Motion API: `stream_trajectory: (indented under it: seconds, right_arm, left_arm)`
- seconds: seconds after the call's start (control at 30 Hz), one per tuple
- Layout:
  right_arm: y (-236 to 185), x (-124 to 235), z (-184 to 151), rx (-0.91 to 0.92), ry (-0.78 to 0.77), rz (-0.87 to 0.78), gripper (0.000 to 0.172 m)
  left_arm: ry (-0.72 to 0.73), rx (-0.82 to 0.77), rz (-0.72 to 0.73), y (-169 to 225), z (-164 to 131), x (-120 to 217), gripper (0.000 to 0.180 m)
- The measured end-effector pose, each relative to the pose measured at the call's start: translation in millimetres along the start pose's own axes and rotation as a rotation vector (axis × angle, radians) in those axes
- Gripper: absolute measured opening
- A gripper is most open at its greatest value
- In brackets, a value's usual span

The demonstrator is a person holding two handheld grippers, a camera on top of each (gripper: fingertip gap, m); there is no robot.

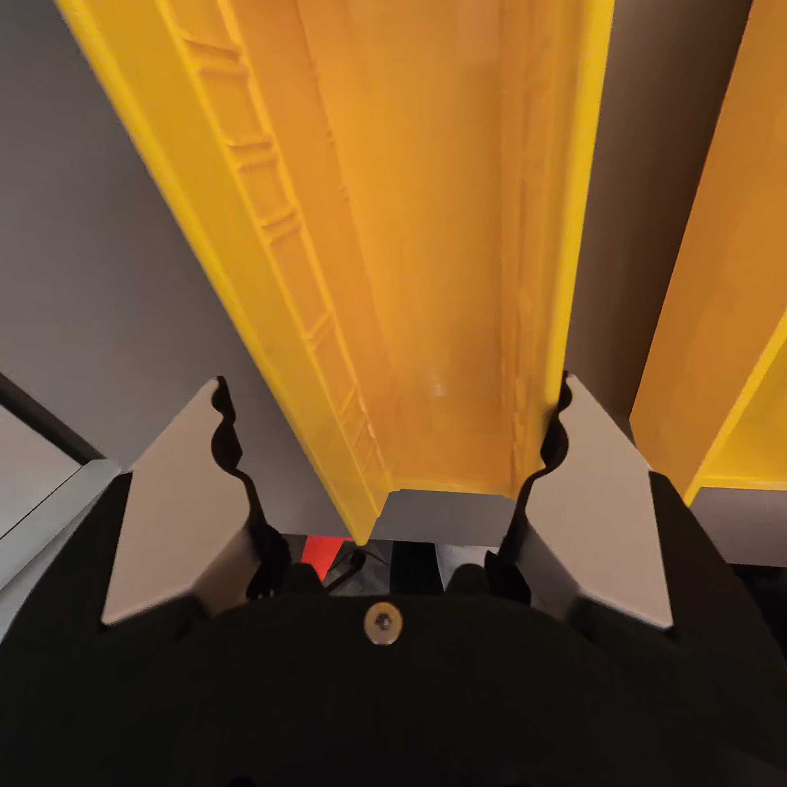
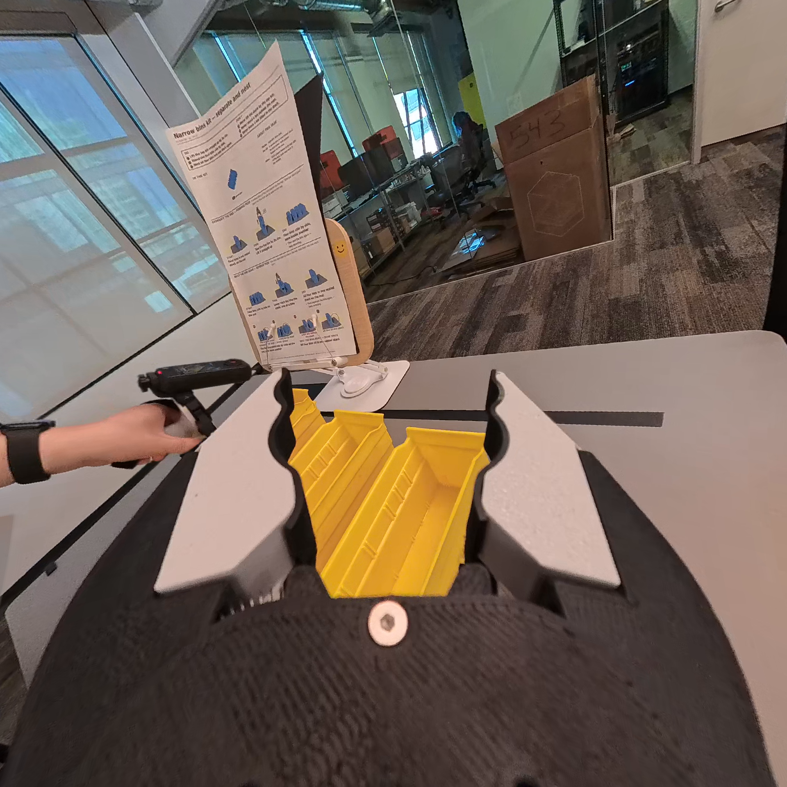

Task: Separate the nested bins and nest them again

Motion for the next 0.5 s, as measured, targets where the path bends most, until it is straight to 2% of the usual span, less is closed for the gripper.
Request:
stream_trajectory:
  seconds: [0.23,0.5]
  right_arm:
    - [2,-7,-6,0.005,-0.035,-0.01,0.09]
    - [-1,-12,-10,0.018,-0.056,-0.008,0.09]
  left_arm:
    - [-0.046,-0.014,-0.009,7,-1,-5,0.128]
    - [-0.042,-0.056,0.001,9,-2,-1,0.121]
Point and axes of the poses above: each gripper's, where its closed fingertips meet, x back along the fingers, z out of its top, y = z × x across the jaws, the point moved 2 cm from there along x, back along the fingers, and after that the axes turned 2 degrees about -z, right-handed, at the moved point
